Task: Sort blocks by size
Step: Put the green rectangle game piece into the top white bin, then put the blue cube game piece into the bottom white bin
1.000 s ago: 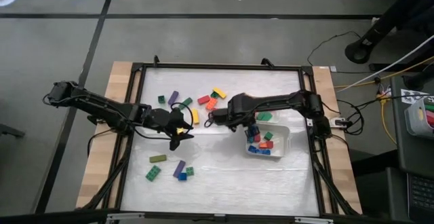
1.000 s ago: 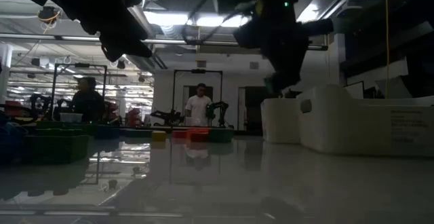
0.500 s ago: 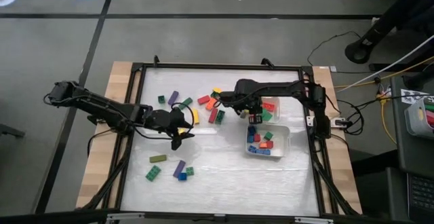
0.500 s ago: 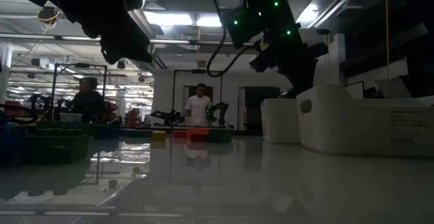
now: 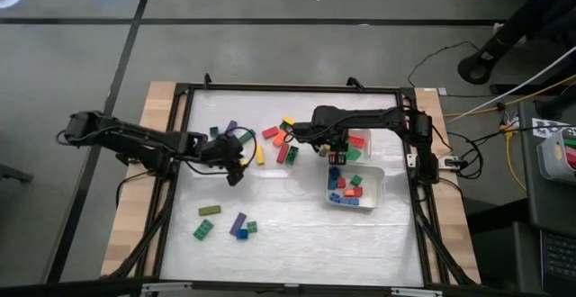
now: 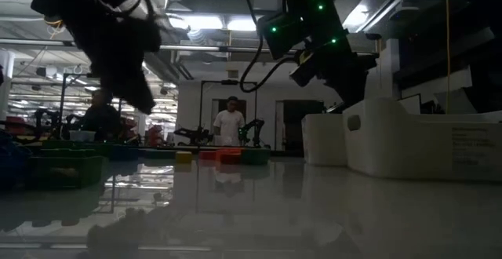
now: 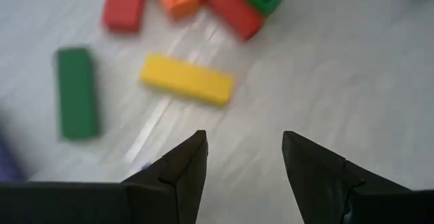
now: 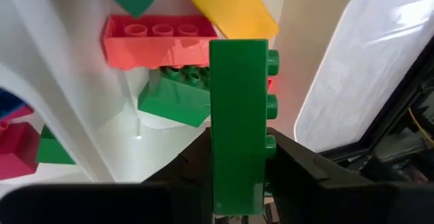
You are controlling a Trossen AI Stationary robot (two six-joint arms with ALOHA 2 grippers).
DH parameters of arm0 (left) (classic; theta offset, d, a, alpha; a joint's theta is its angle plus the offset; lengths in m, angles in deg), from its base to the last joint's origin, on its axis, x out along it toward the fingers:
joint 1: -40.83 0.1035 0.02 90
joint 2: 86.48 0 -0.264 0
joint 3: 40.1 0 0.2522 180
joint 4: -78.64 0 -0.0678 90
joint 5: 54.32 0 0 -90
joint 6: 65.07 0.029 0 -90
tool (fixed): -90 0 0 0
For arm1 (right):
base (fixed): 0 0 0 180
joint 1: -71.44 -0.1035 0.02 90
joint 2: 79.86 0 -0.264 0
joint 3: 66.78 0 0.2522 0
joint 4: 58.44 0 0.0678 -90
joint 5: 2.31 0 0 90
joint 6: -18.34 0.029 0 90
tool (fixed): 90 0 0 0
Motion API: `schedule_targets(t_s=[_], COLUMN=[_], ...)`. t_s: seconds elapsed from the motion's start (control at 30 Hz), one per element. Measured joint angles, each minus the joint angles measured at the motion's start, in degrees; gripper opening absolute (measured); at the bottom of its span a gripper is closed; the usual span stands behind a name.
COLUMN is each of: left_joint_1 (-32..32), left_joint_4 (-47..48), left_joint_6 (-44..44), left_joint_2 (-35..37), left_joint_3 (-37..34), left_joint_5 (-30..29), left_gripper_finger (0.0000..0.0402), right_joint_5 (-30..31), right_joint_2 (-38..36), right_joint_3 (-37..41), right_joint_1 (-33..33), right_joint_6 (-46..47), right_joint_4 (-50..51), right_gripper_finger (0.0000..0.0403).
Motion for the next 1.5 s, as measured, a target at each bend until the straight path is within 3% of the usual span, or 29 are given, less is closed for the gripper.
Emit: schedule_targets(t_s=[0.13,0.47,0.73,0.9,1.07,1.33,1.5], left_joint_1=[1.6,2.1,2.1,2.5,2.6,2.6,2.6], left_joint_4=[4.9,4.0,5.1,8.8,13.9,11.9,10.2], left_joint_6=[0.0,1.7,4.9,-4.3,-8.8,-6.5,2.4], left_joint_2=[0.0,0.0,0.0,0.0,0.0,-2.4,-5.7], left_joint_3=[0.0,0.0,0.0,0.0,0.0,0.0,0.0], left_joint_5=[0.0,0.0,0.0,0.0,-2.2,-6.1,-6.1], left_gripper_finger=[0.0178,0.0178,0.0178,0.0178,0.0178,0.0178,0.0178], right_joint_5=[0.3,2.9,9.2,8.6,8.3,8.2,4.8], right_joint_2=[0.0,0.0,0.1,0.1,-0.7,-7.2,-9.5], right_joint_3=[0.0,0.0,0.0,0.0,0.0,-0.1,-0.1], right_joint_1=[0.0,-0.2,-0.2,-0.2,-0.2,-0.2,-0.2], right_joint_6=[0.2,3.0,3.1,3.0,2.9,3.1,3.4], right_joint_4=[-0.9,-3.9,-4.7,-1.8,-0.5,-2.0,-3.2], right_gripper_finger=[0.0113,0.0116,0.0193,0.0226,0.0232,0.0232,0.0232])
